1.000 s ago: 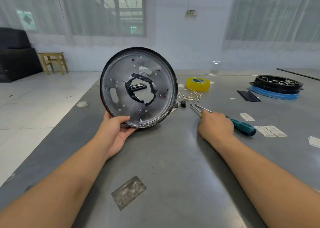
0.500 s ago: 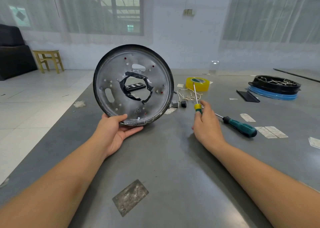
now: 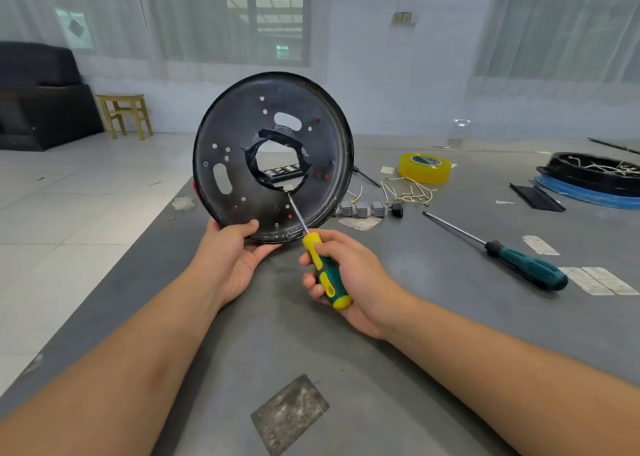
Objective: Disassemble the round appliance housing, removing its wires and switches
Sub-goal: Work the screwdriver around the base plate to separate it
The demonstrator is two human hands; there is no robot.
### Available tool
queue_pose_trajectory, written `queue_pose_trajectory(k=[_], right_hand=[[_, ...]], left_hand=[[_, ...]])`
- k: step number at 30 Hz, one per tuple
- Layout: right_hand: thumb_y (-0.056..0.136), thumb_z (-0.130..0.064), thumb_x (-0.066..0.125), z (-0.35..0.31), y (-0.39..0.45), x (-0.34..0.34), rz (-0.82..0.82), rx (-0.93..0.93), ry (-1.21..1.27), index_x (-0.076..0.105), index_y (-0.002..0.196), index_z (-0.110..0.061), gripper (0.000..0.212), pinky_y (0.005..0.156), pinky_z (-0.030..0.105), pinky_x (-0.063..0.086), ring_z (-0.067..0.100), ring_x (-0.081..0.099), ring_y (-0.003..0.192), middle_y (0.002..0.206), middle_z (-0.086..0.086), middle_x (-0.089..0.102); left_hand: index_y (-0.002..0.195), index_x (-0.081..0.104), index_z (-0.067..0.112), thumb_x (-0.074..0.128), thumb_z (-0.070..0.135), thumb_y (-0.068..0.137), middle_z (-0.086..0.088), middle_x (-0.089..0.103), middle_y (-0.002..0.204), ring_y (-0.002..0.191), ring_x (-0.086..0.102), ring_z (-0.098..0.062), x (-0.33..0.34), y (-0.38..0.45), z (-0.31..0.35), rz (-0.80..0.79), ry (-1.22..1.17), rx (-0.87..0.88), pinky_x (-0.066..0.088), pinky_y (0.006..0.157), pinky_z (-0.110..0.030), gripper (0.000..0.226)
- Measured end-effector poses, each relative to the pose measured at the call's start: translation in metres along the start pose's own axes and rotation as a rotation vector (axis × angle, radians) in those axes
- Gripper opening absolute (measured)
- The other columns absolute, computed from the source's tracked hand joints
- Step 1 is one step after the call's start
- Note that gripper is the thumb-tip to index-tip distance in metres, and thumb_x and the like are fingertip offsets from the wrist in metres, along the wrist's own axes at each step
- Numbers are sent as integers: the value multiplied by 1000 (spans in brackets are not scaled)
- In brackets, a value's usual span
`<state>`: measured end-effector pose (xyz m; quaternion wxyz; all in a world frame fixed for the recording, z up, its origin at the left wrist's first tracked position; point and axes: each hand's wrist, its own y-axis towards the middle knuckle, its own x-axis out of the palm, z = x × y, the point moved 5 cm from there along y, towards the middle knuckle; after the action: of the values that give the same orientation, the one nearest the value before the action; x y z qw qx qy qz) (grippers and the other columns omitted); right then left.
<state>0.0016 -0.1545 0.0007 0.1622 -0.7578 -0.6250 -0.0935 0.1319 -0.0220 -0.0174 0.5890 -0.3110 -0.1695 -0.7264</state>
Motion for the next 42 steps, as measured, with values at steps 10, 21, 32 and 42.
queue_pose_trajectory(k=[10, 21, 32, 42], right_hand=[[102, -9, 48, 12, -5, -5, -55, 173, -27, 61, 118, -10, 20, 40, 21, 40, 17, 51, 52, 80, 10, 61], [102, -9, 48, 11, -5, -2, -69, 168, -74, 60, 115, -10, 18, 40, 21, 39, 16, 49, 52, 83, 9, 60], [101, -12, 54, 11, -4, -7, -98, 265, 55, 60, 115, -8, 17, 39, 18, 38, 14, 49, 53, 78, 9, 62], [97, -10, 50, 4, -2, -19, -199, 412, 367, 58, 126, -1, 31, 35, 16, 41, 10, 49, 47, 80, 11, 59]], left_hand=[[147, 44, 0, 37, -20, 100, -28, 65, 135, 116, 68, -48, -4, 5, -2, 33, -49, -17, 65, 67, -54, 52], [147, 44, 1, 36, -20, 101, -27, 67, 132, 115, 70, -46, -2, 2, -2, 35, -46, -17, 65, 71, -56, 51], [149, 41, 12, 43, -17, 102, -20, 62, 141, 117, 69, -43, 0, 0, 0, 34, 75, 75, 64, 81, -58, 55], [148, 39, 28, 44, -22, 98, -14, 58, 144, 113, 69, -42, 3, -4, 1, 19, 203, 140, 66, 70, -49, 71]])
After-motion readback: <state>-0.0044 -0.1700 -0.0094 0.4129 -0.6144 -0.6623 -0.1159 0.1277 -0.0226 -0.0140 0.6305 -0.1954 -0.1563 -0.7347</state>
